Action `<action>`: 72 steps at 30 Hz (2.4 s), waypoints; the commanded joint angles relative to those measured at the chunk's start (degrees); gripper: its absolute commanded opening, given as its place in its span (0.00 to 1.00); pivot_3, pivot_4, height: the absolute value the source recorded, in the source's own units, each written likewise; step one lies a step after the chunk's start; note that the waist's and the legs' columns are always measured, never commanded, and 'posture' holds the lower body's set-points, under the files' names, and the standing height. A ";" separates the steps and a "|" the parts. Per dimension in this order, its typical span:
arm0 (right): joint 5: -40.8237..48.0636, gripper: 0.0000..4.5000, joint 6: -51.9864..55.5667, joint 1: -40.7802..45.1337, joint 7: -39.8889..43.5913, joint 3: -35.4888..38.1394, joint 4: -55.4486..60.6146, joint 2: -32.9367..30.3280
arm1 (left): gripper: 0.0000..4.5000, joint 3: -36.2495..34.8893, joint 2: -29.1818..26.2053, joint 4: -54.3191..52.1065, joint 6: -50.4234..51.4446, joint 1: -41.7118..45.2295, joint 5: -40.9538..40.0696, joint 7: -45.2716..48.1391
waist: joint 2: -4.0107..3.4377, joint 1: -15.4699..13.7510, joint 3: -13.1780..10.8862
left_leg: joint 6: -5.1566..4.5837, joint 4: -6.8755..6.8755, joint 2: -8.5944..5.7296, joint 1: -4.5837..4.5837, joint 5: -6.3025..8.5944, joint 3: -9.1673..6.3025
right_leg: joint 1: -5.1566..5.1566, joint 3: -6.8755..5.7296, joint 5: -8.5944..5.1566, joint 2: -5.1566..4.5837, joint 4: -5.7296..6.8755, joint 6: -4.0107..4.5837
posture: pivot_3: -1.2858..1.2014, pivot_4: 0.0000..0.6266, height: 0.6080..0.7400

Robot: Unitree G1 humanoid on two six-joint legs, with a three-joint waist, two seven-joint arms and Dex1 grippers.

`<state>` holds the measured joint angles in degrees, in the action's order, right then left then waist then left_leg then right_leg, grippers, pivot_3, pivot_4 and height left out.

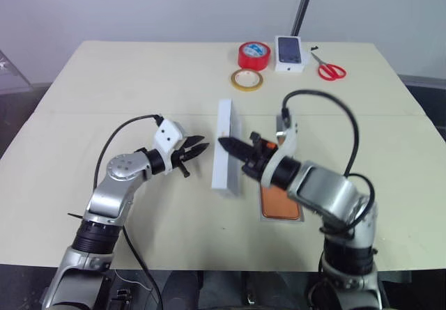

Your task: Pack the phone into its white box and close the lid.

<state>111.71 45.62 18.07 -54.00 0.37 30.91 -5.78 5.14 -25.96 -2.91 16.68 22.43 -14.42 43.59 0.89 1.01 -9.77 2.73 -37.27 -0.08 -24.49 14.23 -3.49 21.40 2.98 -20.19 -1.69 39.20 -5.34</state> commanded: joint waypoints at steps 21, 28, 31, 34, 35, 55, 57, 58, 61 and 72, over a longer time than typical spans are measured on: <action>-9.50 0.01 21.47 8.73 35.20 4.32 -11.89 -58.58 | 0.24 16.39 12.45 1.60 2.18 8.09 3.46 4.23 | -0.18 -0.23 -0.07 | -0.07 0.05 0.01 0.05 -0.02 0.07 | -0.07 0.03 -0.01 0.08 -0.08 0.02 | 0.52 0.24 0.96; -34.46 0.01 22.53 7.96 48.72 -2.19 -4.62 -62.89 | 0.24 13.72 13.15 -1.12 4.97 7.48 1.34 3.04 | -0.22 -0.36 -0.06 | -0.07 0.04 0.02 0.03 -0.02 0.04 | -0.03 0.03 -0.01 0.06 -0.08 0.02 | 0.52 0.24 0.96; -42.54 0.01 21.39 6.31 53.84 -3.93 -2.90 -63.45 | 0.24 12.30 11.01 -2.62 5.98 6.86 1.84 2.44 | -0.21 -0.41 -0.07 | -0.07 0.02 -0.01 0.03 -0.02 0.04 | -0.04 0.03 -0.01 0.05 -0.08 0.02 | 0.52 0.24 0.96; -47.74 0.01 20.81 4.71 57.66 -3.96 -2.05 -62.55 | 0.24 10.56 7.33 -3.93 8.53 5.90 1.82 2.72 | -0.22 -0.38 -0.07 | -0.07 0.03 0.00 0.04 -0.02 0.03 | -0.04 0.02 -0.01 0.04 -0.08 0.02 | 0.52 0.24 0.96; -49.49 0.01 20.64 4.31 58.82 -4.23 -1.76 -62.32 | 0.24 10.35 5.97 -4.21 9.37 5.59 1.83 3.20 | -0.21 -0.31 -0.07 | -0.07 0.04 0.00 0.04 -0.02 0.04 | -0.04 0.02 -0.01 0.04 -0.08 0.02 | 0.52 0.24 0.96; -65.00 0.01 23.88 2.37 70.52 -3.15 1.65 -56.15 | 0.24 20.50 9.26 2.48 10.72 9.18 7.06 7.04 | -0.22 -0.39 -0.07 | -0.07 0.01 -0.06 0.05 -0.02 0.02 | -0.06 0.01 -0.01 0.05 -0.07 0.01 | 0.52 0.24 0.96; -65.72 0.01 24.53 2.11 70.95 -3.09 2.64 -55.52 | 0.24 19.60 10.12 1.93 11.27 9.03 6.32 6.84 | -0.22 -0.45 -0.07 | -0.07 0.00 -0.07 0.04 -0.02 0.03 | -0.07 0.01 -0.01 0.04 -0.07 0.01 | 0.52 0.24 0.96; -65.99 0.01 24.89 2.02 71.11 -3.02 3.00 -55.19 | 0.24 19.13 10.53 1.64 11.59 8.99 5.87 6.78 | -0.22 -0.54 -0.07 | -0.07 -0.01 -0.08 0.04 -0.02 0.03 | -0.07 0.01 -0.01 0.03 -0.07 0.01 | 0.52 0.24 0.96; -66.88 0.01 25.86 1.78 71.63 -2.69 3.78 -54.31 | 0.24 18.14 11.21 0.71 12.51 8.84 4.79 6.97 | -0.22 -0.54 -0.07 | -0.07 -0.04 -0.09 0.04 -0.02 0.02 | -0.09 0.01 -0.01 0.02 -0.07 0.01 | 0.52 0.24 0.96; -69.82 0.01 28.03 0.78 73.56 -1.93 4.79 -52.62 | 0.24 17.39 11.69 -0.20 13.85 8.77 3.57 7.51 | -0.22 -0.46 -0.07 | -0.07 -0.03 -0.09 0.04 -0.02 0.01 | -0.08 0.00 -0.01 0.03 -0.06 0.01 | 0.52 0.24 0.96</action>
<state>41.88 73.65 18.56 18.60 -3.53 33.32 -58.99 22.82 -15.21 -0.30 30.98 30.62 -9.53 50.74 0.67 0.55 -9.84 2.67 -37.31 -0.17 -24.45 14.21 -3.48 21.31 2.98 -20.20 -1.66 39.14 -5.34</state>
